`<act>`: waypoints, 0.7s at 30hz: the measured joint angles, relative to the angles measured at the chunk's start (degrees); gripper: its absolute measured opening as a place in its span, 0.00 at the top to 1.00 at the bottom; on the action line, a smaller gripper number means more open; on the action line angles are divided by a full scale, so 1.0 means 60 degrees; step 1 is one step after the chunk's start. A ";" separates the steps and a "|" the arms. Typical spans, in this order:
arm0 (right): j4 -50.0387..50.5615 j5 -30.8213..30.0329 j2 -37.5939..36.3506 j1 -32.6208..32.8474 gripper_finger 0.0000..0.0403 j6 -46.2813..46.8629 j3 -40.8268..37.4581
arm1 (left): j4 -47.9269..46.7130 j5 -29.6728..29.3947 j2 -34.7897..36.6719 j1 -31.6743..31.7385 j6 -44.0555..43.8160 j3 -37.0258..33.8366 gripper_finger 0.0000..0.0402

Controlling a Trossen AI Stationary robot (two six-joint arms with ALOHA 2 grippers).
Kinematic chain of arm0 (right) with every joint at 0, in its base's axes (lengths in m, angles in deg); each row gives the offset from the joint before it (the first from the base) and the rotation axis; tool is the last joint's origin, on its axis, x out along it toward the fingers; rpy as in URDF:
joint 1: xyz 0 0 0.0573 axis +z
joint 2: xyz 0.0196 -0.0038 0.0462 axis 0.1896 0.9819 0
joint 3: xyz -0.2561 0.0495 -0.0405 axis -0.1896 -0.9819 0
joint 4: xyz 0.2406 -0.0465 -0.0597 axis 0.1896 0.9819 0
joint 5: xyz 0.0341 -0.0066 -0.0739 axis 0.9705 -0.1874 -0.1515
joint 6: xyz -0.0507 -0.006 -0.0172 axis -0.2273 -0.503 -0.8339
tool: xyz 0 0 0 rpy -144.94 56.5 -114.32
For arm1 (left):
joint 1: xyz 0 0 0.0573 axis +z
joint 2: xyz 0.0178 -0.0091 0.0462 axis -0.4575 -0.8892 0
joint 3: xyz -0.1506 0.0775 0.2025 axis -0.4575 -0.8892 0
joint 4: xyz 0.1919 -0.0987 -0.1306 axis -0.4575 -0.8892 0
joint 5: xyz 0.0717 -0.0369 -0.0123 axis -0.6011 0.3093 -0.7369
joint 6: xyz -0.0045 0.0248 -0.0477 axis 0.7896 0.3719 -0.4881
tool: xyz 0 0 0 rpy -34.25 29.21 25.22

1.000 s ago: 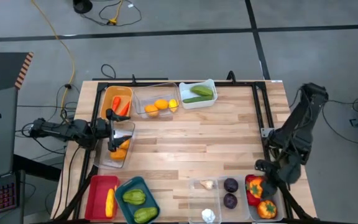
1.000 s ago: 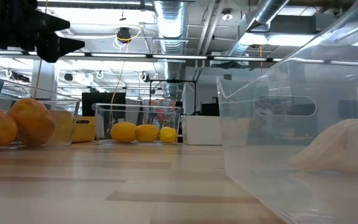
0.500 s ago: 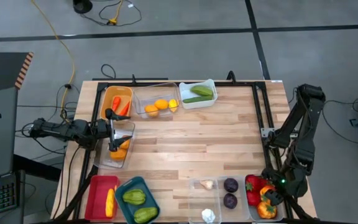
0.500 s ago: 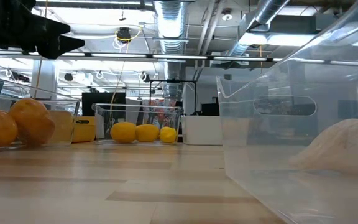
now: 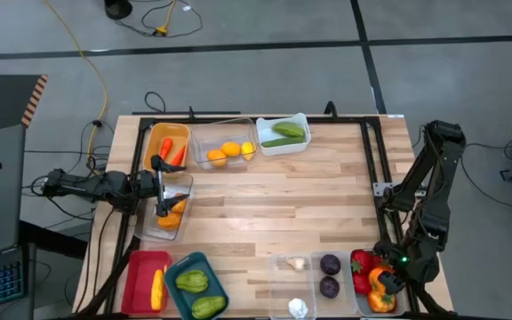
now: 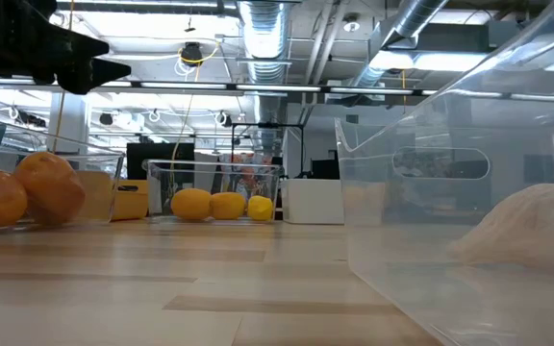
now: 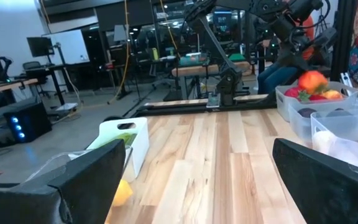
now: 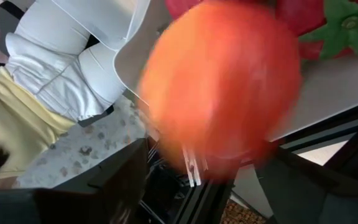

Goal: Sort produce into baskets
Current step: Put the orange tomato into the gray bin, then return to Home Position

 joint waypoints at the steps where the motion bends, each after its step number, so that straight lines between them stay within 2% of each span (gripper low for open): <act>1: -0.0001 -0.0004 0.0000 -0.0003 0.21 -0.0029 0.0000 | 0.0004 -0.0004 0.0000 0.0000 0.0033 0.0000 0.01; 9: -0.0268 0.0000 -0.0030 -0.0002 0.18 -0.0084 0.0000 | -0.0015 -0.0186 0.0000 0.0000 0.0127 0.0000 0.01; 15: -0.0260 -0.0174 -0.0533 -0.0017 0.18 -0.0110 0.0000 | -0.0033 -0.0209 0.0000 0.0001 0.0124 0.0000 0.01; 18: -0.0208 -0.0797 -0.0984 -0.0048 0.18 -0.0332 0.0000 | -0.0036 -0.0171 0.0000 0.0003 0.0124 0.0003 0.01; 21: -0.0164 -0.2065 -0.1477 -0.0221 0.18 -0.1334 0.0000 | -0.0036 -0.0168 -0.0002 0.0004 0.0127 0.0004 0.01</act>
